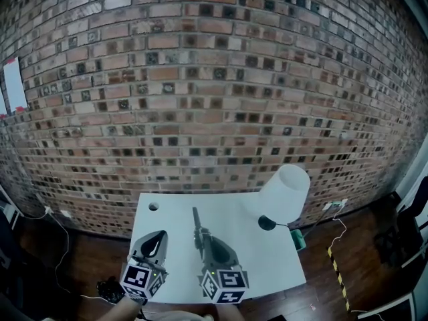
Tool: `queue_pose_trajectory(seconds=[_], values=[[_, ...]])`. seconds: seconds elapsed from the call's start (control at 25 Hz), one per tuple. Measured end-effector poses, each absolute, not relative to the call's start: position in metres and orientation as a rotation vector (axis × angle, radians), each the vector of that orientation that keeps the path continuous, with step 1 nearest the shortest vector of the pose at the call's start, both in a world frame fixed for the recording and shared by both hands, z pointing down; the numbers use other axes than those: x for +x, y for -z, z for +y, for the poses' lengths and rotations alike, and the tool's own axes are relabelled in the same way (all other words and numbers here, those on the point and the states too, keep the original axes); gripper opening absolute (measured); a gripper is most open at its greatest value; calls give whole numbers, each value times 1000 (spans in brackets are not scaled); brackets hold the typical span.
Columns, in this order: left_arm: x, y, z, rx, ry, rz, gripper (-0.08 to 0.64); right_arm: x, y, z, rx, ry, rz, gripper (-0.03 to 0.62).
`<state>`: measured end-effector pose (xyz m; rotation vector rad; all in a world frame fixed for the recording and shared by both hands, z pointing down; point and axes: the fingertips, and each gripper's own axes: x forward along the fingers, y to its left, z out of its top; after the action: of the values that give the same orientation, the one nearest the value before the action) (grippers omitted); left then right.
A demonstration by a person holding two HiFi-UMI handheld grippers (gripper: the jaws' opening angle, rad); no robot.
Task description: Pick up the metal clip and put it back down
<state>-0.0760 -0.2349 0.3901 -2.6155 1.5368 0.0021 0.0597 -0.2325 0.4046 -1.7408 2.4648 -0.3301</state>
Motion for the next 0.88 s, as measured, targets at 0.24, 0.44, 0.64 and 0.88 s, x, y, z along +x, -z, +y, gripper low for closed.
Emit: queue_pose_trajectory(seconds=[0.24,0.44,0.64,0.88], values=[[-84,-405,-233,-2608,30,1565,-5,58,-453,-241,-1684,588,2452,6],[-86,-418,-232,-2616,76,1561,-5,60,-493,-239,-1681,760,2421,6],[-85,-433,-230,-2632,105,1573,-5,61,-525,-246,-1554,950,2322,6],[-87,-450,-227,-2657,179,1599,-5,59,-585,-250,-1442,1227,2209,6]])
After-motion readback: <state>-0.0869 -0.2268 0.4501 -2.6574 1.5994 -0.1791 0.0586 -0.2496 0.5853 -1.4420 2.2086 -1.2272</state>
